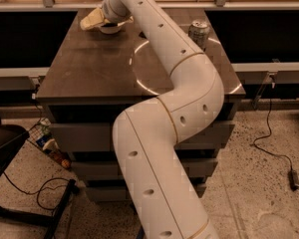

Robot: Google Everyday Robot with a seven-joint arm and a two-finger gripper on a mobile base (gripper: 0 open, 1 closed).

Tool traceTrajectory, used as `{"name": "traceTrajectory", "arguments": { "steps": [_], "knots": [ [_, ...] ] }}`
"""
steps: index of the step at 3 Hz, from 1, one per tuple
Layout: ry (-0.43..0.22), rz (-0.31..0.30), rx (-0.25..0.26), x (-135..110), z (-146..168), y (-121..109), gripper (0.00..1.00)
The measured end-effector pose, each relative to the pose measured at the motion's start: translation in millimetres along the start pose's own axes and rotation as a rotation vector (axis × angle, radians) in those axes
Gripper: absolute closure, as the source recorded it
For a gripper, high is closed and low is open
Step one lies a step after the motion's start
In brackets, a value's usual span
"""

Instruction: Place sponge into paper bowl

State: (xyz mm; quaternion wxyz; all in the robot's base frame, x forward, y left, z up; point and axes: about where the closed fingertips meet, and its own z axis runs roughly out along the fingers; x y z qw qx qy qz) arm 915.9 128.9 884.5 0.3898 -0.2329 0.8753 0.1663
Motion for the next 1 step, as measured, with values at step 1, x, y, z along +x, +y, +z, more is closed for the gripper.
{"name": "traceTrajectory", "arguments": {
  "steps": [1],
  "knots": [
    [0.0,0.0,0.0,0.1,0.1,0.0,0.0]
  ]
}}
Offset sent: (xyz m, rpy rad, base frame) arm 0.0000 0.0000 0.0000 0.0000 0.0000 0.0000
